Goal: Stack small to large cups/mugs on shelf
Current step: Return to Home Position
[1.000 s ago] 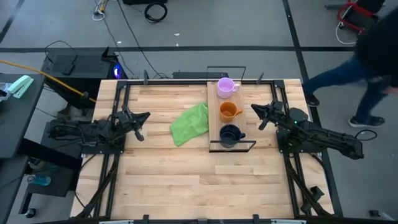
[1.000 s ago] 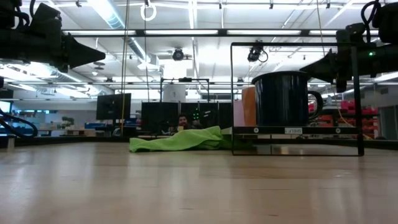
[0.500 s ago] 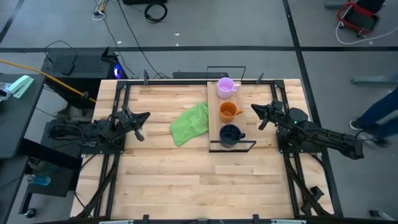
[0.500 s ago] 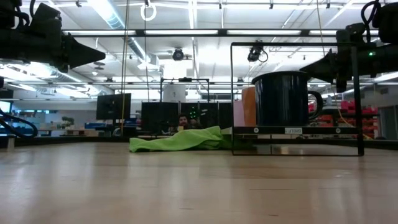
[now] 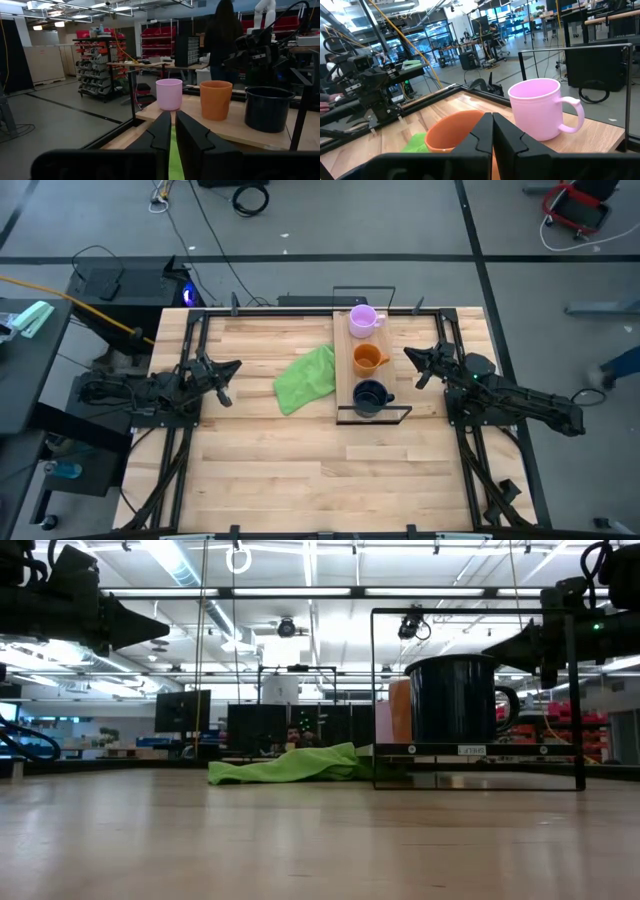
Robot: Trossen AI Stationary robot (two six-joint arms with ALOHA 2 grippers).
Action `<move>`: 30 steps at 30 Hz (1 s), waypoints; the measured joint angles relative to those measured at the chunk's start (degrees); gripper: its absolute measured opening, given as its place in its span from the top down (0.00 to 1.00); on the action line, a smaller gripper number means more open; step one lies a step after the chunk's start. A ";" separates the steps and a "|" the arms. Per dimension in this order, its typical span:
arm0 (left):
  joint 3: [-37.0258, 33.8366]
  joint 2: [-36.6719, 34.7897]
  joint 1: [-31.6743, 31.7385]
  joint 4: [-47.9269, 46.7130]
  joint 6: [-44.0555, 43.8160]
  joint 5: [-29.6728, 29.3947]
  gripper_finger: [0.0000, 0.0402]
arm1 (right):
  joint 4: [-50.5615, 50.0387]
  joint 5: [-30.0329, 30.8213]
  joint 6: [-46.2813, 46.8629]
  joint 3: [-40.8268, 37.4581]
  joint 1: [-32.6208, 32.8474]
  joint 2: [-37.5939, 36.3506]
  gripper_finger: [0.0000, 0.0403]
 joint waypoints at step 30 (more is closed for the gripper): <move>0.00 0.00 0.01 0.00 -0.02 0.00 0.94 | 0.00 0.00 -0.02 0.00 -0.02 0.00 0.97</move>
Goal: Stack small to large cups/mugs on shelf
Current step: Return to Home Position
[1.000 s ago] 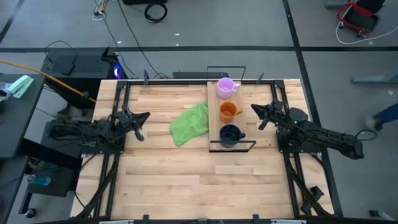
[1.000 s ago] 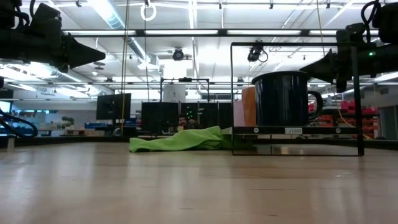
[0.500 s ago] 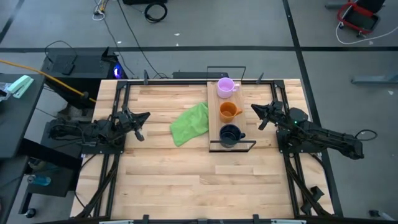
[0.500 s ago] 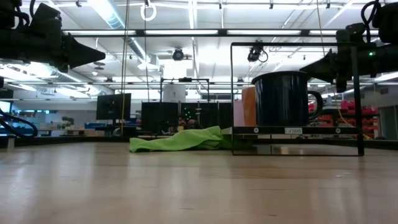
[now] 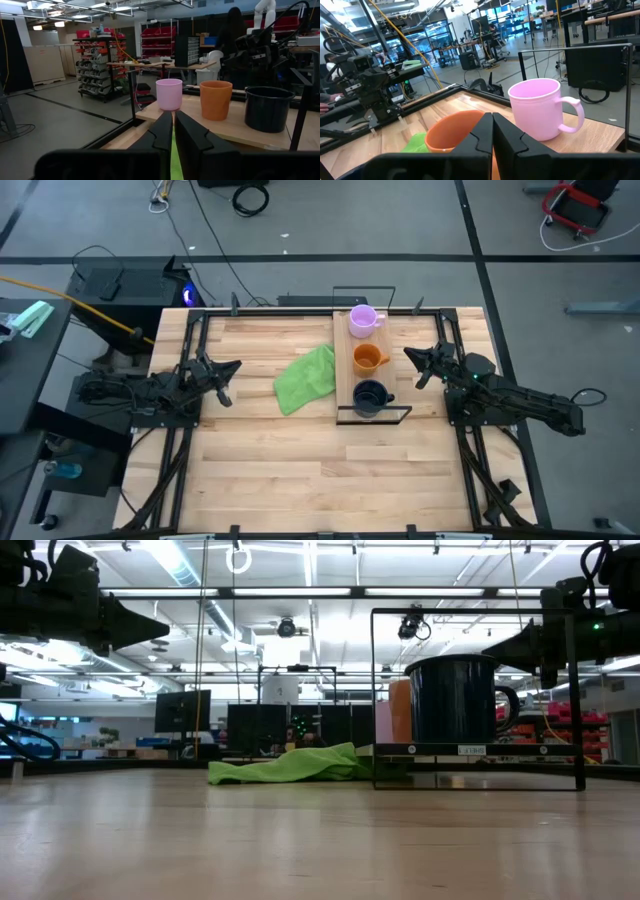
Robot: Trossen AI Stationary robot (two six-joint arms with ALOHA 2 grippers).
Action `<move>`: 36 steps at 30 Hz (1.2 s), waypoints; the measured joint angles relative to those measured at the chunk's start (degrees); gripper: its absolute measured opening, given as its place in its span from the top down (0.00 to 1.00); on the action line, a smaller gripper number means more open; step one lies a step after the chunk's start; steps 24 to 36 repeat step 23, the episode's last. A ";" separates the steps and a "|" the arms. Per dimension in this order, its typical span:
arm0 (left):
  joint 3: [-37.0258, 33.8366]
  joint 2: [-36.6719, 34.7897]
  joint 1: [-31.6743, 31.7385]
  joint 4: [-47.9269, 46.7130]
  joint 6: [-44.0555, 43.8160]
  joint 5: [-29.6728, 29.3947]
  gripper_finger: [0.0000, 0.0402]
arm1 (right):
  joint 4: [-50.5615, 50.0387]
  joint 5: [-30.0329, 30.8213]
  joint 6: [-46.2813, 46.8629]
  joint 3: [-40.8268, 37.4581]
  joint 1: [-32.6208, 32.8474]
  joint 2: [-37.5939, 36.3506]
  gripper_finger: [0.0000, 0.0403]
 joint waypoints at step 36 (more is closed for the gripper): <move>0.00 0.00 -0.01 0.01 -0.01 0.00 0.93 | 0.00 -0.01 0.00 0.00 0.00 -0.01 0.97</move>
